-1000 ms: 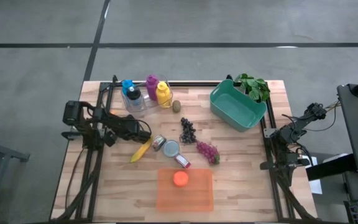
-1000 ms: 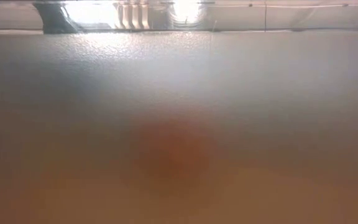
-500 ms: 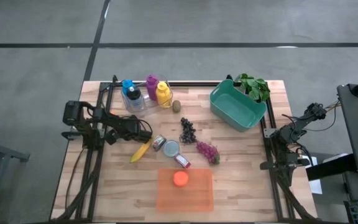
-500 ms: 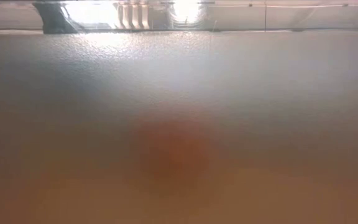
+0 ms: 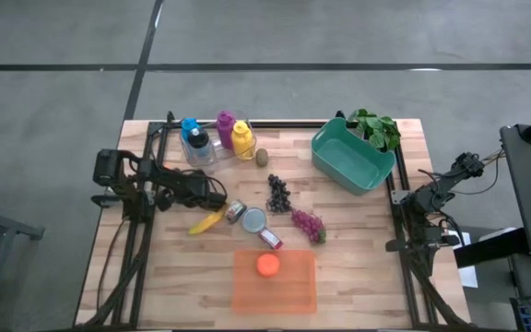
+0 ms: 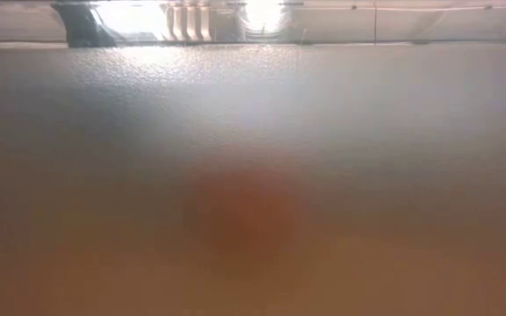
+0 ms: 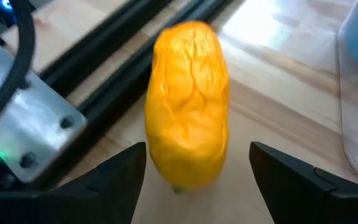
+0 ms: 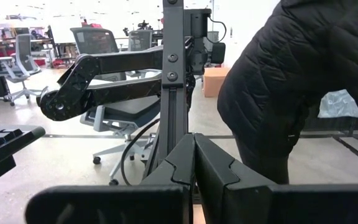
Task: Pick & Place Food Item
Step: Put the yellow mango into the orange bin
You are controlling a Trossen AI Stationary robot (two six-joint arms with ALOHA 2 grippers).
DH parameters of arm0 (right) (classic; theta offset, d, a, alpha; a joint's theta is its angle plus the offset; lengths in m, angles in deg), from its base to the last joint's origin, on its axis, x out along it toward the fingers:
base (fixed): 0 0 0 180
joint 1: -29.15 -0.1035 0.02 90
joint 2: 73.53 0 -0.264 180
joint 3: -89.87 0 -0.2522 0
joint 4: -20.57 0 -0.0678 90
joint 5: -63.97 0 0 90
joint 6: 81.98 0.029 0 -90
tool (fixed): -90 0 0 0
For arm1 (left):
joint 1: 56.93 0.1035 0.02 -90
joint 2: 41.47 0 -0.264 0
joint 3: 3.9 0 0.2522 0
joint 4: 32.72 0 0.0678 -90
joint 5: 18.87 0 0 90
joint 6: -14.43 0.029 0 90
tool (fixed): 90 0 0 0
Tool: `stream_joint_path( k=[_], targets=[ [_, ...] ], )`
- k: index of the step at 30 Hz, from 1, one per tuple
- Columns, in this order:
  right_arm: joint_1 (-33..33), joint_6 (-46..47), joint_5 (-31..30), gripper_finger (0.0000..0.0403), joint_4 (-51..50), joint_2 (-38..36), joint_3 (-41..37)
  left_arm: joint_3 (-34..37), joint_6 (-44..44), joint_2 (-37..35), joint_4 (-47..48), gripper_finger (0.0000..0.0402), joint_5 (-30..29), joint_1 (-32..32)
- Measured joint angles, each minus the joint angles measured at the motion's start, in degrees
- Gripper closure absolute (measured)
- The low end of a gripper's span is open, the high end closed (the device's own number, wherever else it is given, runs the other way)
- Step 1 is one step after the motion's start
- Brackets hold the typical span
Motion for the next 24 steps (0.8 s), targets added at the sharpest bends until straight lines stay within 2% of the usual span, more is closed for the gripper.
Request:
stream_joint_path(
  k=[5, 12, 18, 21, 24],
  targets=[
    [0.0, 0.0, 0.0, 0.0395, 0.0, 0.0, 0.0, 1.2, -0.4, 0.0, 1.4, 0.0113, -2.4, 0.8],
    [0.0, 0.0, 0.0, 0.0395, 0.0, 0.0, 0.0, 5.0, -2.6, 0.0, -4.0, 0.0113, -2.7, 1.2],
    [0.0, 0.0, 0.0, 0.0395, 0.0, 0.0, 0.0, 5.5, -1.6, 0.0, -5.8, 0.0116, -3.0, 1.2],
    [0.0, 0.0, 0.0, 0.0395, 0.0, 0.0, 0.0, 5.7, -0.6, 0.0, -6.7, 0.0139, -3.0, 1.2],
    [0.0, 0.0, 0.0, 0.0395, 0.0, 0.0, 0.0, 5.6, -0.1, 0.0, -6.9, 0.0178, -3.1, 1.2]
  ],
)
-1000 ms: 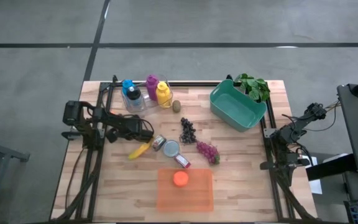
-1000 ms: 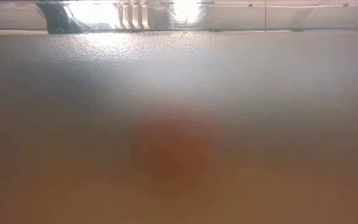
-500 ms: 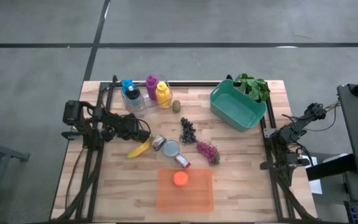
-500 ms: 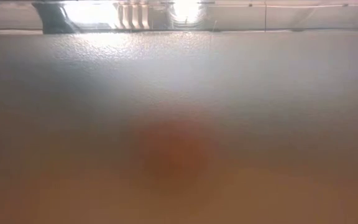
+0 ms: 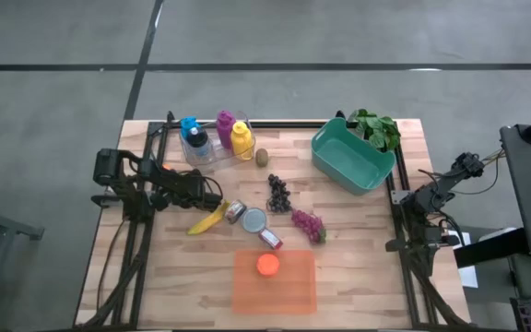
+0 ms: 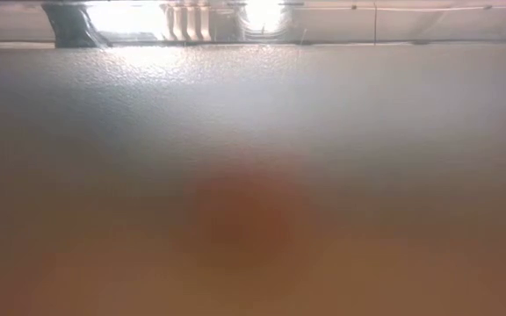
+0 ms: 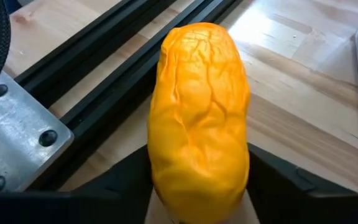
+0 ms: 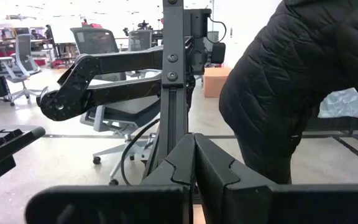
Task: Pick & Place Food Item
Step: Put the yellow mango into the orange bin
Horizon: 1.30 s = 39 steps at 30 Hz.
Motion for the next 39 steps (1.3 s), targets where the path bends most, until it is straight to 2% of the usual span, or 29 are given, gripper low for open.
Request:
stream_joint_path(
  k=[3, 6, 14, 21, 27, 39],
  targets=[
    [0.0, 0.0, 0.0, 0.0395, 0.0, 0.0, 0.0, 0.0, 0.0, 0.0, -0.1, 0.0215, 0.0, 0.0],
    [0.0, 0.0, 0.0, 0.0395, 0.0, 0.0, 0.0, 0.0, 0.0, 0.0, -0.7, 0.0234, 0.1, 0.0],
    [0.0, 0.0, 0.0, 0.0395, 0.0, 0.0, 0.0, 0.0, 3.6, -0.1, -3.0, 0.0218, -0.2, 0.0],
    [0.0, 0.0, 0.0, 0.0395, 0.0, 0.0, 0.0, -1.3, 7.3, -0.1, -4.2, 0.0240, 0.0, -0.3],
    [0.0, 0.0, 0.0, 0.0395, 0.0, 0.0, 0.0, -2.6, 9.4, -0.1, -4.1, 0.0244, 0.6, -0.5],
    [0.0, 0.0, 0.0, 0.0395, 0.0, 0.0, 0.0, -13.5, 11.1, -2.1, 11.6, 0.0247, 14.2, -1.3]
  ],
)
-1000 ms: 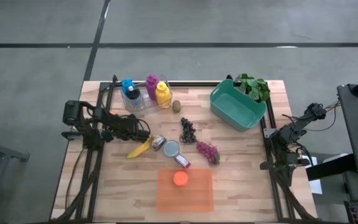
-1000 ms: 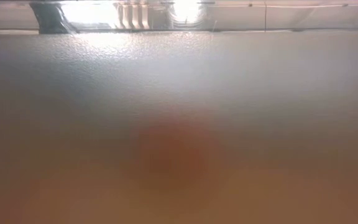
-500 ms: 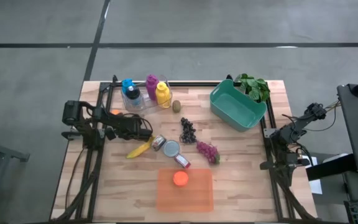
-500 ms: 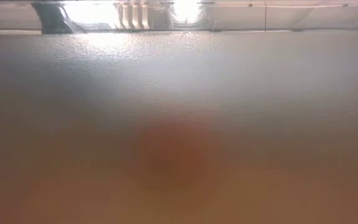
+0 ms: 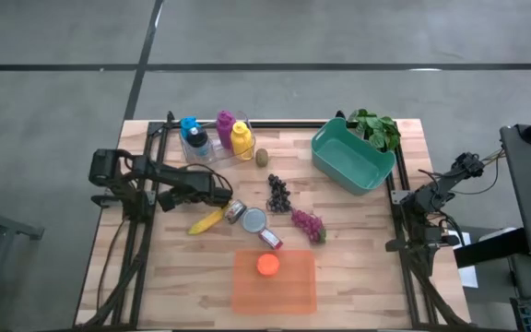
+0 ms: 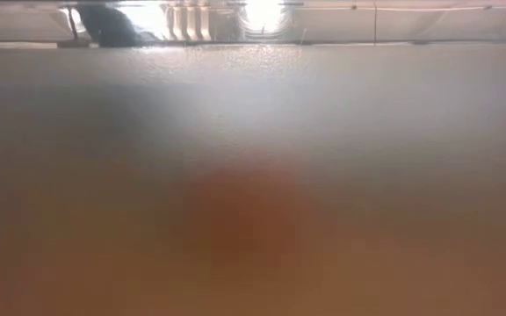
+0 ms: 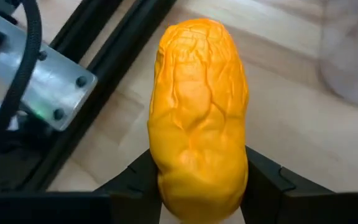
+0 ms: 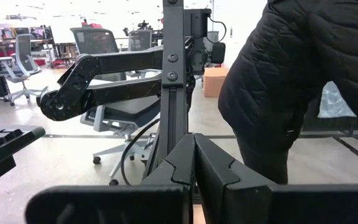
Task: Pick & Place Food Item
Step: Put the yellow mango into the orange bin
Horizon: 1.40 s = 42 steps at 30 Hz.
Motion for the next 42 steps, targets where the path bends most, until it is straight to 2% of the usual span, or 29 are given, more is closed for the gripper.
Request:
stream_joint_path(
  k=[4, 12, 18, 22, 27, 32, 36, 39, 42],
  targets=[
    [0.0, 0.0, 0.0, 0.0395, 0.0, 0.0, 0.0, -3.4, 6.5, -1.3, 0.5, 0.0247, 3.7, -0.5],
    [0.0, 0.0, 0.0, 0.0395, 0.0, 0.0, 0.0, -11.9, 13.7, -3.3, 5.6, 0.0247, 18.4, -1.6],
    [0.0, 0.0, 0.0, 0.0395, 0.0, 0.0, 0.0, -22.1, 19.9, -4.8, 9.8, 0.0247, 23.4, -3.1],
    [0.0, 0.0, 0.0, 0.0395, 0.0, 0.0, 0.0, -28.8, 20.5, -6.2, 8.9, 0.0247, 21.0, -5.3],
    [0.0, 0.0, 0.0, 0.0395, 0.0, 0.0, 0.0, -35.3, 20.9, -6.6, 6.4, 0.0247, 12.7, -8.7],
    [0.0, 0.0, 0.0, 0.0395, 0.0, 0.0, 0.0, -37.2, 30.3, -6.6, 2.7, 0.0247, 3.9, -11.0],
    [0.0, 0.0, 0.0, 0.0395, 0.0, 0.0, 0.0, -37.1, 45.4, -6.6, -2.3, 0.0247, 4.2, -11.1],
    [0.0, 0.0, 0.0, 0.0395, 0.0, 0.0, 0.0, -37.1, 56.9, -6.6, -5.9, 0.0247, 6.6, -11.5],
    [0.0, 0.0, 0.0, 0.0395, 0.0, 0.0, 0.0, -37.1, 64.6, -6.6, -8.0, 0.0247, 9.7, -12.6]
  ],
)
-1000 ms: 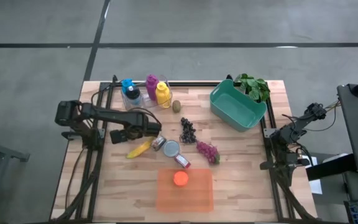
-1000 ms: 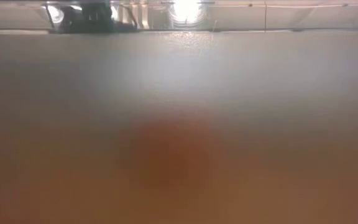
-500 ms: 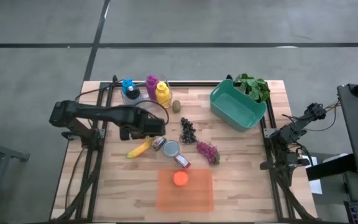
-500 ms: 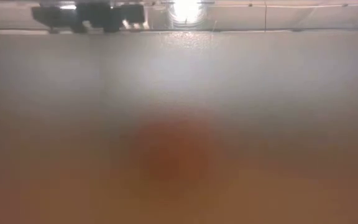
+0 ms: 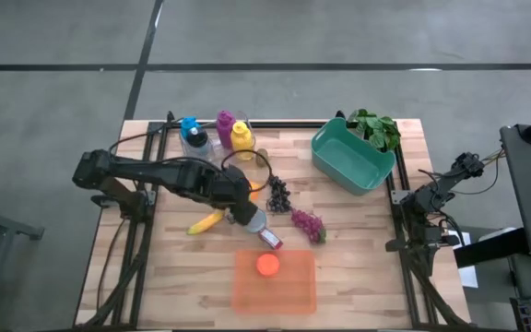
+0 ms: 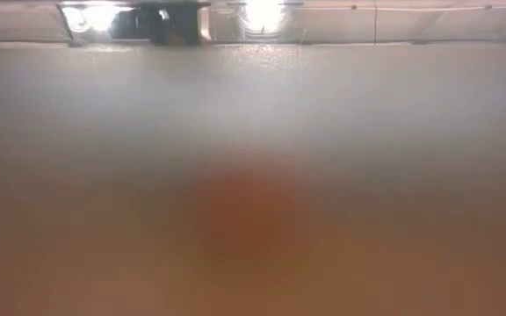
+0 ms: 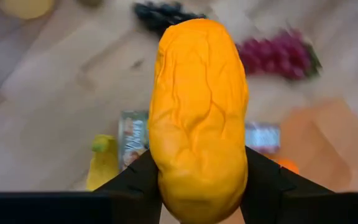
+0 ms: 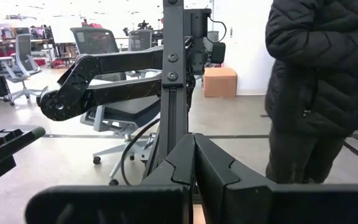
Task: Pick & Place Food Item
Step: Put the yellow mango into the orange bin
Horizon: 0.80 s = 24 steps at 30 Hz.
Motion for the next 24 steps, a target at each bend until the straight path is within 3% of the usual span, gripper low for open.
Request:
stream_joint_path(
  k=[9, 24],
  targets=[
    [0.0, 0.0, 0.0, 0.0395, 0.0, 0.0, 0.0, 0.0, 9.9, 0.1, -5.5, 0.0247, 4.1, -8.8],
    [0.0, 0.0, 0.0, 0.0395, 0.0, 0.0, 0.0, 0.0, 11.5, 8.9, -12.7, 0.0247, 12.9, -17.9]
  ],
)
